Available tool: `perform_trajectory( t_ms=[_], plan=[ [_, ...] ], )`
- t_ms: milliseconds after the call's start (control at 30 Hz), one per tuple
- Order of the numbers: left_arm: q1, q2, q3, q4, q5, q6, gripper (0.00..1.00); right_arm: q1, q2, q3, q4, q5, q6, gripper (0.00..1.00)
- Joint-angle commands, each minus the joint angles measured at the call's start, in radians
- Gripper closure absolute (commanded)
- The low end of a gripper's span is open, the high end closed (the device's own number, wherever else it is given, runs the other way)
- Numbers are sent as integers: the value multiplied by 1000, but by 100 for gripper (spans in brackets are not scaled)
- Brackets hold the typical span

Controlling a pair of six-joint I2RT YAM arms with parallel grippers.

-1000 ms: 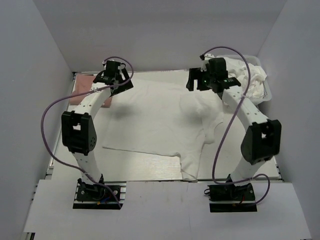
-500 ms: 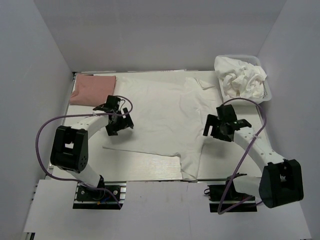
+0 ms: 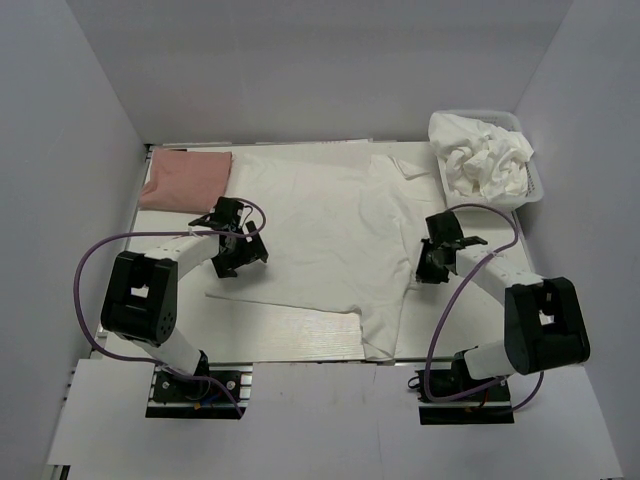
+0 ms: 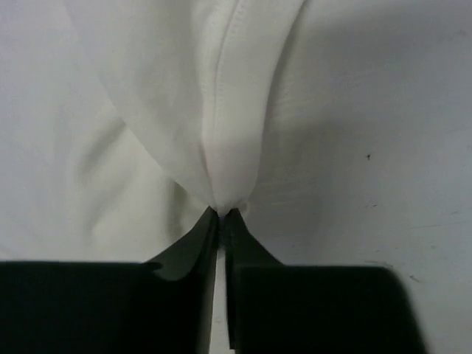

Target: Fold and stack the t-shirts

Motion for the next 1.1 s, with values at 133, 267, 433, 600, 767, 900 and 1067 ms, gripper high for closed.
perform_trajectory(
  t_ms=[133, 267, 433, 600, 767, 900, 1067],
  plan=[
    [8, 26, -29, -19, -108, -18, 0, -6, -49, 123, -177, 141, -5, 100],
    [8, 35, -11, -39, -141, -18, 0, -13, -72, 302, -401, 219, -3, 100],
    [8, 36, -11, -48, -151, -18, 0, -36, -75, 422, -469, 360, -14, 100],
    [17, 45, 0, -48, -151, -27, 0, -76, 38, 630, -553, 535, -44, 100],
    [8, 45, 12, -48, -137, -27, 0, -98, 239, 740, -543, 434, -103, 67],
    [8, 19, 40, -48, -89, -18, 0, -90, 281, 743, -521, 322, -124, 24],
    [8, -38, 70, -37, -45, 0, 0, -93, 110, 602, -438, 281, -136, 10]
  ],
)
